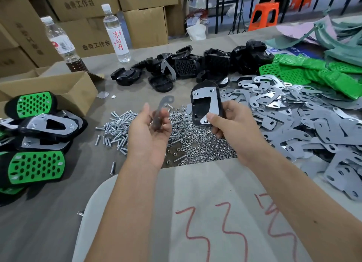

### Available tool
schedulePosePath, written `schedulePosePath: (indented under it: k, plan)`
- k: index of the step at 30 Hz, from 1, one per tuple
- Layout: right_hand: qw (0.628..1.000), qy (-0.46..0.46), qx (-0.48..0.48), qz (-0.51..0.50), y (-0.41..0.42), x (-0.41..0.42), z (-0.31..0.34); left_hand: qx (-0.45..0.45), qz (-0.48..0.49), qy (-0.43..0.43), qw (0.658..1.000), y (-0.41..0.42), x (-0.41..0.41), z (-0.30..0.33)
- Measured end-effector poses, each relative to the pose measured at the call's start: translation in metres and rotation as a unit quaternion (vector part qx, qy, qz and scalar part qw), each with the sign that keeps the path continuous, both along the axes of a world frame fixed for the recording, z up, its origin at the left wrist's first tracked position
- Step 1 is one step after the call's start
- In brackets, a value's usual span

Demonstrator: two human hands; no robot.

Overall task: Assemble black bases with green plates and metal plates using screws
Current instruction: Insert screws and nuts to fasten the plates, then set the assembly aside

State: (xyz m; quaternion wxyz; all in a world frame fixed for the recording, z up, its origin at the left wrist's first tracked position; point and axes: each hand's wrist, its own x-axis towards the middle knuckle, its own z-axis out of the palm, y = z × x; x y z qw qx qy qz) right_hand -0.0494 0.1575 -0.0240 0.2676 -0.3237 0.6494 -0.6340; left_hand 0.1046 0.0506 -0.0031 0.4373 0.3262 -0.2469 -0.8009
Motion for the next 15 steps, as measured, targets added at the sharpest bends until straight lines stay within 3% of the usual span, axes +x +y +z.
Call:
schedulePosePath:
  k: [2,4,6,9,15]
  plan:
    - [1.000,0.005,0.003,0.001,0.0003,0.0002,0.0000,-0.064,0.023,-0.077,0.995,-0.0008,0.0007,-0.0025]
    - [0.999,0.036,0.016,0.001,0.0001,-0.0003,0.0000,-0.200,0.046,-0.229,0.952,-0.0001,0.0014,-0.0061]
    - [0.998,0.065,0.027,-0.006,-0.0011,-0.0013,-0.0007,-0.262,0.067,-0.290,0.918,0.0025,0.0015,-0.0062]
    - [0.997,0.070,0.035,-0.012,-0.0019,-0.0009,-0.0015,-0.236,0.099,-0.247,0.934,0.0002,0.0041,-0.0051]
    - [0.997,0.071,0.033,-0.014,-0.0011,-0.0001,-0.0025,-0.216,0.007,-0.212,0.953,-0.0065,0.0102,-0.0063]
